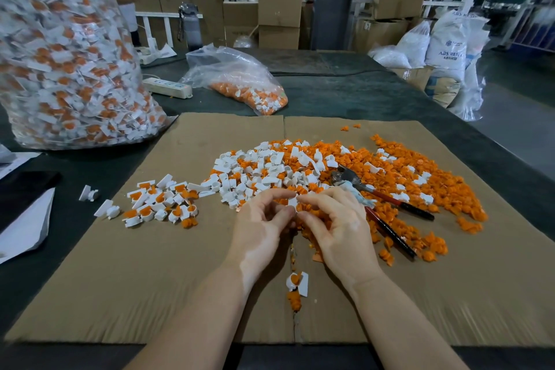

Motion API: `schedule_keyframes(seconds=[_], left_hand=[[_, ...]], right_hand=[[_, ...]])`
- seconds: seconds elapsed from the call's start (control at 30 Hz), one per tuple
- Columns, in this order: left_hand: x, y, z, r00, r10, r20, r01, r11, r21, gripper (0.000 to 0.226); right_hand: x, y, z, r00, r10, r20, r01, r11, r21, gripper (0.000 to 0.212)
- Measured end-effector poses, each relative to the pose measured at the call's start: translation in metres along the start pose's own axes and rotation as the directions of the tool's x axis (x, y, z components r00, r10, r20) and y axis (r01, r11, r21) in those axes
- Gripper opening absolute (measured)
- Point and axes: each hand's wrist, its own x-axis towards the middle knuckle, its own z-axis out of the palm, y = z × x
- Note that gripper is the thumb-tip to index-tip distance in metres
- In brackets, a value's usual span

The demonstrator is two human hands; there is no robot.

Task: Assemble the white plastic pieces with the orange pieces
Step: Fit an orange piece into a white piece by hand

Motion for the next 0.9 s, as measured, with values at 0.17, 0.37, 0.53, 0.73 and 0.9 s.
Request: schedule_keyframes(seconds=[0.17,0.37,0.53,0.73,0.9], left_hand=[[0.0,-0.001,0.0,1.0,0.0,0.003,0.0,1.0,0.013,0.021],[0.0,0.001,0.0,1.0,-0.007,-0.001,0.007,1.0,-0.021,0.018],[0.001,0.0,0.001,1.0,0.008,-0.006,-0.008,1.0,0.026,0.012],[0.003,-0.001,0.001,1.0,-0.001,-0.019,0.001,1.0,0.002,0.013],[0.004,-0.001,0.002,0.999,0.024,-0.032,-0.022,0.998,0.059,0.016]], right_hand=[[0.001,0.0,0.0,1.0,-0.005,-0.004,0.005,1.0,-0.015,0.019],[-0.001,0.0,-0.001,1.0,-0.014,-0.006,0.014,0.999,-0.031,0.02],[0.001,-0.001,-0.001,1.0,-0.012,0.012,0.012,0.998,-0.067,0.021],[0.006,0.005,-0.015,0.985,0.163,-0.055,-0.171,0.963,-0.209,0.035],[0.02,0.032,-0.045,0.776,0.629,0.034,-0.517,0.666,-0.538,0.051]])
